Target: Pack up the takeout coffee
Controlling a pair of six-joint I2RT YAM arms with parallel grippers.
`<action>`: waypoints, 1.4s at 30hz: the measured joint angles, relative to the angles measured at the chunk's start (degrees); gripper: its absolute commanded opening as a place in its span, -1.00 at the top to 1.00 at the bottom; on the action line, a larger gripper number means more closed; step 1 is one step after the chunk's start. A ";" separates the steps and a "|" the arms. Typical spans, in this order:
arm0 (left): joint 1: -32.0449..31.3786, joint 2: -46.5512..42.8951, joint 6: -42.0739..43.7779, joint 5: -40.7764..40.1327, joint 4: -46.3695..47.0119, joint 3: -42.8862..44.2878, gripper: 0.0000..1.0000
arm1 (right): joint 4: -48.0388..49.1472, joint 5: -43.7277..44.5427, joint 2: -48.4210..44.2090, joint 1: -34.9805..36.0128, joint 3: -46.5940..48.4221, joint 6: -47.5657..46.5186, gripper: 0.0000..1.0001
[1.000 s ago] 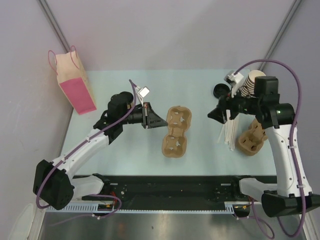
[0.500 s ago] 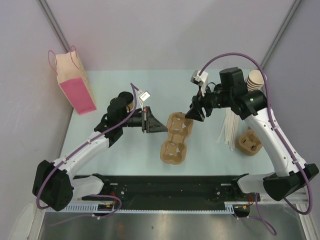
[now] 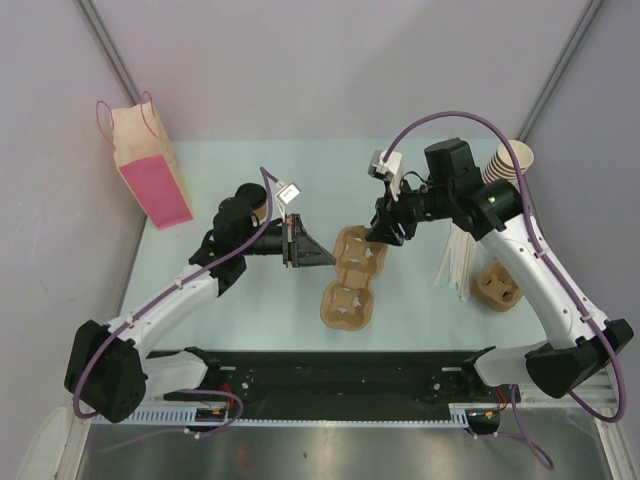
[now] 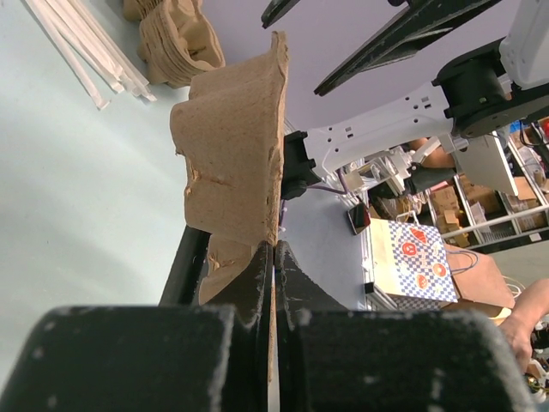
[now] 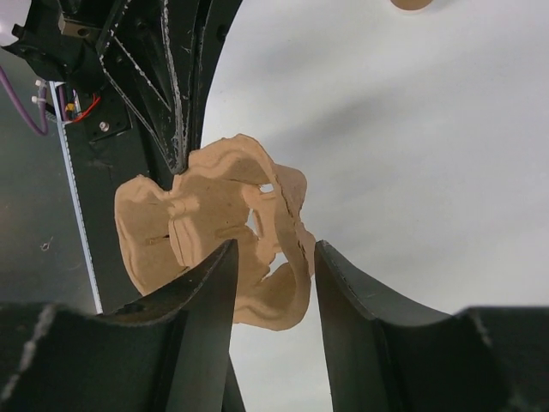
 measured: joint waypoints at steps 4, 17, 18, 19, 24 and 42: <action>0.00 -0.17 -0.50 0.02 0.66 0.00 1.00 | -0.74 0.00 0.04 0.26 0.00 -0.81 0.27; 0.87 -2.36 1.11 -0.31 -2.19 -0.42 -0.38 | -2.12 -0.55 0.09 0.66 -0.13 -1.33 1.00; 1.38 -2.95 2.10 -0.33 -3.39 -0.35 -0.41 | -2.08 -0.79 0.09 0.28 -0.13 -1.05 1.00; 2.86 -3.93 3.30 -0.15 -6.01 0.04 -0.42 | -2.03 -1.03 0.09 -0.37 -0.11 -0.76 1.00; 16.68 -6.40 12.74 0.46 -19.15 7.13 -0.52 | -1.77 -1.51 -0.04 -3.89 -0.11 0.57 1.00; 54.73 16.61 95.43 -17.31 -61.86 51.67 -0.49 | -1.60 -1.81 -3.23 -8.85 -0.48 4.04 1.00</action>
